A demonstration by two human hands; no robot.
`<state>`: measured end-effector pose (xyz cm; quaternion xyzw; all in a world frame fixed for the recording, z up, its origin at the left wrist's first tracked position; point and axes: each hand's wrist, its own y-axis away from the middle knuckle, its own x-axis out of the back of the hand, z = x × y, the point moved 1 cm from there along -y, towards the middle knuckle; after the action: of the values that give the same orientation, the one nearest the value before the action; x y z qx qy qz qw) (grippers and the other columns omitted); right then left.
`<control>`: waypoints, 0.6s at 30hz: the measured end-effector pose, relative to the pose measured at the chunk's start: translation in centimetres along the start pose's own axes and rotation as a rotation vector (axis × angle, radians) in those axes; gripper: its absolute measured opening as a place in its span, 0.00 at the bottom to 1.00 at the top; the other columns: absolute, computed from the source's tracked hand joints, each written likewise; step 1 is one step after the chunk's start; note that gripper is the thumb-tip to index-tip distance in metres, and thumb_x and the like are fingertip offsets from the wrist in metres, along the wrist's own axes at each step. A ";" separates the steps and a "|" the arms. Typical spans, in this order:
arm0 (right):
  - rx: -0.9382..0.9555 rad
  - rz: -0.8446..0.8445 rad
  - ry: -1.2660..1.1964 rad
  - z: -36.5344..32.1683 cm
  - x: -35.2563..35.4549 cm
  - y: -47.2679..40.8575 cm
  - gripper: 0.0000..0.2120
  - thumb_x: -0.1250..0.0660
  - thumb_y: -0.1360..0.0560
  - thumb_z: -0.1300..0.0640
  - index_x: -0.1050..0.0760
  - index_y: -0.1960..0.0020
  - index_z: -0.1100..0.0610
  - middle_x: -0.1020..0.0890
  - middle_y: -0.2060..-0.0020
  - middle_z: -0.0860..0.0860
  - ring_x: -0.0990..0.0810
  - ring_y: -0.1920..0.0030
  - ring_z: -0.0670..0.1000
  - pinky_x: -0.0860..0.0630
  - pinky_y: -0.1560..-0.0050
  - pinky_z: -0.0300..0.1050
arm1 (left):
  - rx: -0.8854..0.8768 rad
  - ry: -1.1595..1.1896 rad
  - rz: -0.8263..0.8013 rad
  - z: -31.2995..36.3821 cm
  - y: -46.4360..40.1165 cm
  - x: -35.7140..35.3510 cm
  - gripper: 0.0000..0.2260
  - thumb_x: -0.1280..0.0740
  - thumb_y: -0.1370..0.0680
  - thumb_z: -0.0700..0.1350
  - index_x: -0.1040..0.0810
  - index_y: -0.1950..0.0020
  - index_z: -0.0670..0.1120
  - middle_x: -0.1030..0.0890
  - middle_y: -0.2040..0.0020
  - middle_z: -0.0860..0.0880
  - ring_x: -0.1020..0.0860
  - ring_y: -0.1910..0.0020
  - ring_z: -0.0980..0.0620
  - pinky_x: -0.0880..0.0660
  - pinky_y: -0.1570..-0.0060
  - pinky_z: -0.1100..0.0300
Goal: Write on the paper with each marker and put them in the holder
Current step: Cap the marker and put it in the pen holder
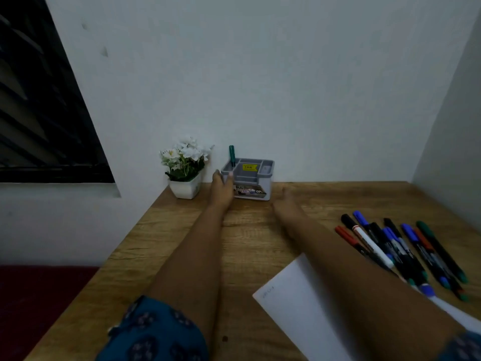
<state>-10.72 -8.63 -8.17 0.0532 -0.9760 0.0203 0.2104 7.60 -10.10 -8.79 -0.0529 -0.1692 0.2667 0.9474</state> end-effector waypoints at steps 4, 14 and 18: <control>0.059 -0.156 -0.082 -1.5 -1.0 -1.5 0.28 0.43 0.20 0.65 0.45 0.22 0.56 0.32 0.28 0.57 0.30 0.32 0.58 0.32 0.32 0.48 | -0.024 0.042 0.083 -1.3 -0.8 0.5 0.18 0.45 0.16 0.51 0.22 0.42 0.40 0.20 0.45 0.40 0.22 0.46 0.44 0.28 0.48 0.55; 0.073 -0.151 -0.130 -0.7 -2.7 -4.6 0.21 0.45 0.20 0.64 0.37 0.27 0.53 0.25 0.38 0.54 0.26 0.42 0.54 0.28 0.42 0.48 | -0.118 -0.136 0.377 -1.2 -1.2 0.1 0.26 0.46 0.16 0.54 0.37 0.73 0.46 0.32 0.74 0.47 0.33 0.73 0.50 0.44 0.73 0.59; 0.073 -0.132 -0.111 -0.7 -2.7 -4.6 0.26 0.45 0.19 0.64 0.43 0.23 0.53 0.29 0.30 0.58 0.27 0.37 0.56 0.28 0.39 0.48 | -0.104 -0.130 0.403 -1.4 -1.3 0.1 0.26 0.47 0.16 0.55 0.34 0.71 0.44 0.29 0.72 0.46 0.29 0.69 0.45 0.43 0.72 0.59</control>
<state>-7.43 -12.89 -8.57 0.1259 -0.9791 0.0389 0.1548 8.81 -11.15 -9.83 -0.1173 -0.2297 0.4444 0.8579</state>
